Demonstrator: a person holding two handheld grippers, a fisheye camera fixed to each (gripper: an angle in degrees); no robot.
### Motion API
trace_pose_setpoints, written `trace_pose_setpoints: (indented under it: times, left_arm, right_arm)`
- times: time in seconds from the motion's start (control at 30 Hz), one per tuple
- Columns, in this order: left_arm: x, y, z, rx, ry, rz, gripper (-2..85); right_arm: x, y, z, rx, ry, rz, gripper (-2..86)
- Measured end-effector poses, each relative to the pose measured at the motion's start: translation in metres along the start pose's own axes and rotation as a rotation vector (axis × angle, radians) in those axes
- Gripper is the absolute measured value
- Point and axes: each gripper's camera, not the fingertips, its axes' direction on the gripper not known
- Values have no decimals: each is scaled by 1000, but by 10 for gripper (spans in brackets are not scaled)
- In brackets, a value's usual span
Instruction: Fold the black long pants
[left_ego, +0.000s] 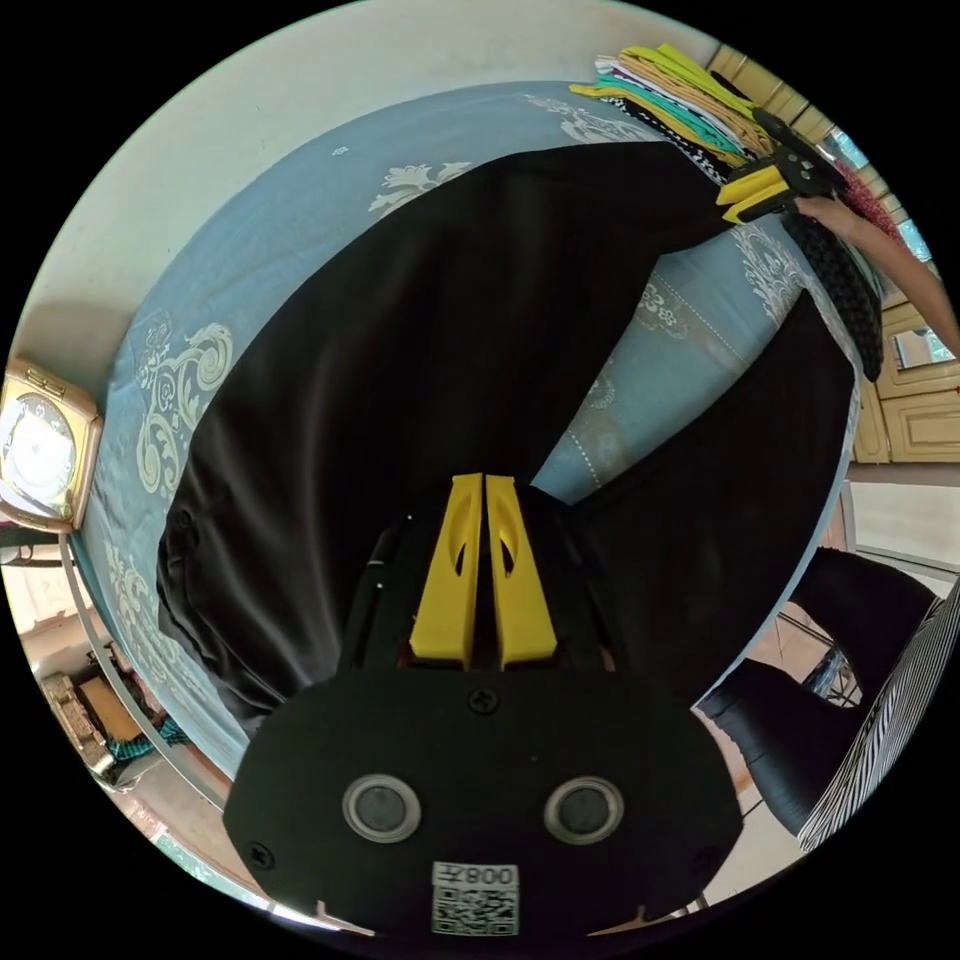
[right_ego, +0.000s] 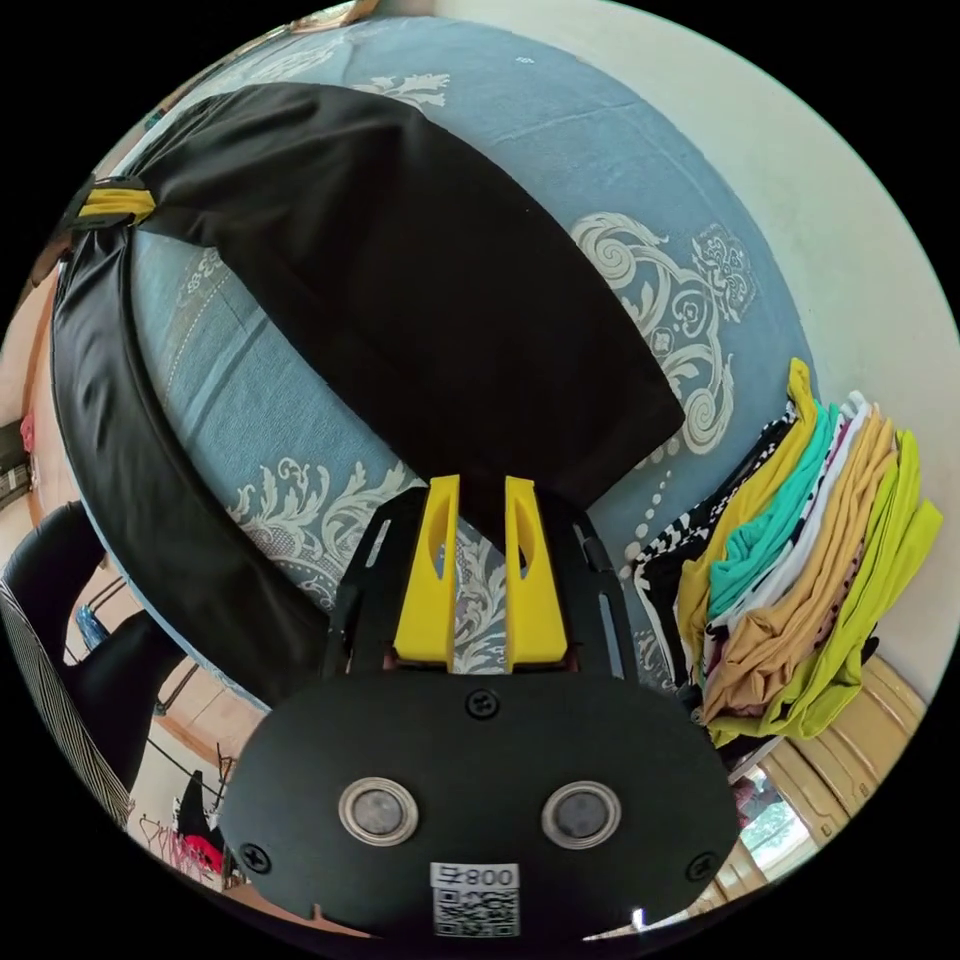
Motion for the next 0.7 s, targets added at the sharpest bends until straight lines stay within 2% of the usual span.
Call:
trace_pose_setpoints:
  times: [0.13,0.3,0.5,0.6,0.7]
  left_arm:
    - [2,6,12,-4,10,-31,2]
    - [-13,26,-4,107,42,-159,0]
    - [-6,67,-25,236,99,-223,-1]
    - [16,80,21,167,174,-214,-1]
    - [41,86,85,55,188,-191,-1]
  right_arm:
    - [7,-5,3,-28,-22,-85,33]
    - [33,-5,-18,-4,-9,-72,16]
    - [90,40,-123,280,30,39,12]
    - [88,69,-95,254,-11,43,12]
    - [80,88,-9,106,-148,69,14]
